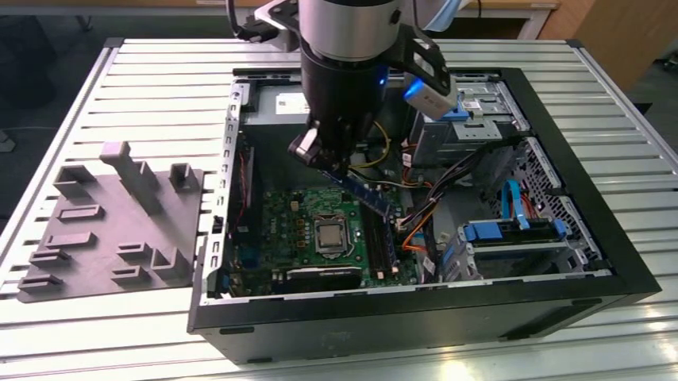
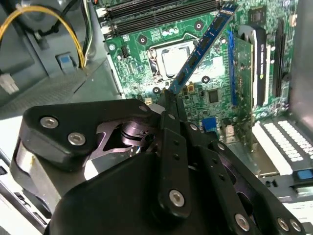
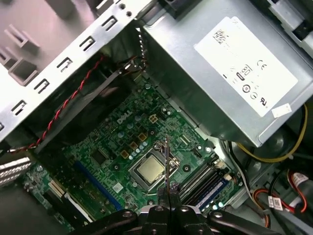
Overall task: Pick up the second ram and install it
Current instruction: 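Insert the second ram into the second slot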
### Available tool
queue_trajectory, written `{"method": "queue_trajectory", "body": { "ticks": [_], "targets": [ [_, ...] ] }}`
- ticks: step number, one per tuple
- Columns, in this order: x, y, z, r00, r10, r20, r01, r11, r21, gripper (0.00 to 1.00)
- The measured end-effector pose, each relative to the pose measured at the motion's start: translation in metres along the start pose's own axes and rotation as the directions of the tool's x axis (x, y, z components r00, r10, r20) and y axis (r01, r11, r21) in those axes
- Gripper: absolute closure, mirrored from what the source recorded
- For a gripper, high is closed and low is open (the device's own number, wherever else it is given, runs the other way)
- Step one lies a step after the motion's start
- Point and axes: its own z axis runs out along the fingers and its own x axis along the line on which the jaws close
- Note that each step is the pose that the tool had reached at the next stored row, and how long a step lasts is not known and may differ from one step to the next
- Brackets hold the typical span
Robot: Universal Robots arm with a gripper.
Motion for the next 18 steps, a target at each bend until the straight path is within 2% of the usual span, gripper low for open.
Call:
{"method": "queue_trajectory", "body": {
  "ticks": [4,9,13,18],
  "targets": [
    [0.0,0.0,0.0002,0.9982,0.059,0.0018,-0.059,0.9982,0.0012,0.89],
    [0.0,0.0,0.0004,0.9914,0.131,0.0041,-0.131,0.9914,0.0026,0.89],
    [0.0,0.0,0.0006,0.9828,0.185,0.0059,-0.185,0.9828,0.0035,0.89],
    [0.0,0.0,0.0007,0.9687,0.248,0.0081,-0.248,0.9688,0.0045,0.89]
  ]
}}
